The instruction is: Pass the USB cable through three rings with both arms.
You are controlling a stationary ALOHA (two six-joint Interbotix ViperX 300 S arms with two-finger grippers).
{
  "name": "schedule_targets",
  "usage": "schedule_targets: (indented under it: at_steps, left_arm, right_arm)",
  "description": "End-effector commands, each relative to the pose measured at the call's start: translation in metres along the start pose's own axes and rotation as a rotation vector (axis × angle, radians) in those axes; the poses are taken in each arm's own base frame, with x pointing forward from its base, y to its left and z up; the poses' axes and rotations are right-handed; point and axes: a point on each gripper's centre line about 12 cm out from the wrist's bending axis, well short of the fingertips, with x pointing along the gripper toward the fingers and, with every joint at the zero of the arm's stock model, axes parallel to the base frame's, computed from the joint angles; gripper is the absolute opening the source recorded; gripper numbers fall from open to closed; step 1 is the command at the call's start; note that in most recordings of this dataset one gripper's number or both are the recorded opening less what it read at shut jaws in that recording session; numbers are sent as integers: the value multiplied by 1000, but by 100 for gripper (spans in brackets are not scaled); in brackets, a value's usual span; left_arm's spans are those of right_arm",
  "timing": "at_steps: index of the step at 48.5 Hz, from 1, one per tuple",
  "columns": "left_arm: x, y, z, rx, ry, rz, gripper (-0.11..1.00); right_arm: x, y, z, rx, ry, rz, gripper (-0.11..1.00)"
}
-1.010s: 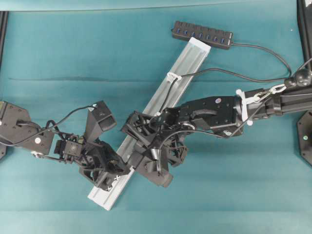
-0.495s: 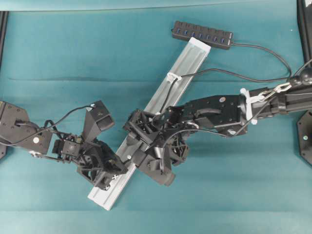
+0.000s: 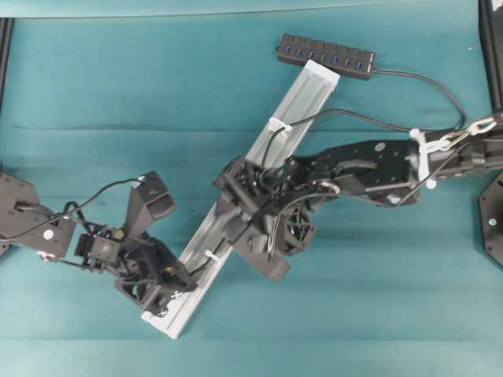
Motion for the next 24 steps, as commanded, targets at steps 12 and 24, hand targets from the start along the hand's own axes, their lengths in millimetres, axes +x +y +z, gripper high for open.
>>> schedule_targets:
  at_steps: [12, 24]
  left_arm:
    - [-33, -14, 5, 4, -44, -85, 10]
    - [-57, -19, 8, 7, -79, -139, 10]
  right_arm:
    - [-16, -4, -6, 33, -9, -44, 82]
    - [-20, -9, -11, 47, -7, -71, 82]
